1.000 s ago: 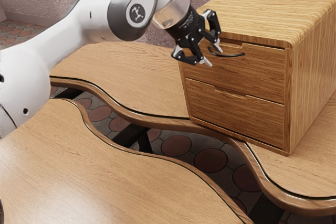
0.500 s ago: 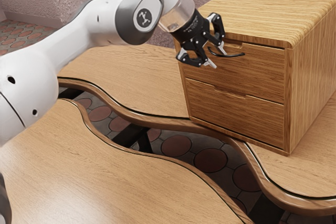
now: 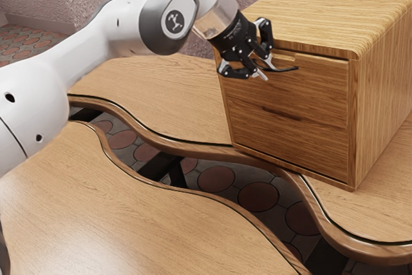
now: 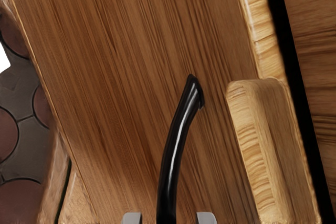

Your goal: Pull the drawer handle with one arm to open the drawer

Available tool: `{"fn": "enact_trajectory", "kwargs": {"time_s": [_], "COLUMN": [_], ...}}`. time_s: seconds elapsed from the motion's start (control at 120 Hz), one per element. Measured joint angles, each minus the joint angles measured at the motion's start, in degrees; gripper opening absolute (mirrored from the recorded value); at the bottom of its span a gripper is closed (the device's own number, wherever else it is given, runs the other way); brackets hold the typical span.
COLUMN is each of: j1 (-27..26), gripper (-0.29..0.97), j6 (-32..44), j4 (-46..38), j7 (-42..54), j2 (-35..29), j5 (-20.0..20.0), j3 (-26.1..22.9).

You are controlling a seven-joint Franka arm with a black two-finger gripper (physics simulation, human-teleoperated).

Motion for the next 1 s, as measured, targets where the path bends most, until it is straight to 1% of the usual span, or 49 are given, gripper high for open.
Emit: {"fn": "enact_trajectory", "kwargs": {"time_s": [0.367,0.642,0.833,1.0], "j1": [-0.7,-0.7,-0.7,-1.0], "gripper": [0.02,0.03,0.04,0.04], "j6": [0.0,0.1,0.1,0.6], "j4": [-4.0,-7.7,-9.1,-12.1], "j7": [0.4,0.5,0.6,0.7], "j2": [-3.1,-6.2,-7.0,-9.3], "j5": [-0.3,-0.3,-0.3,-0.3], "j3": [0.1,0.1,0.1,0.1]}}
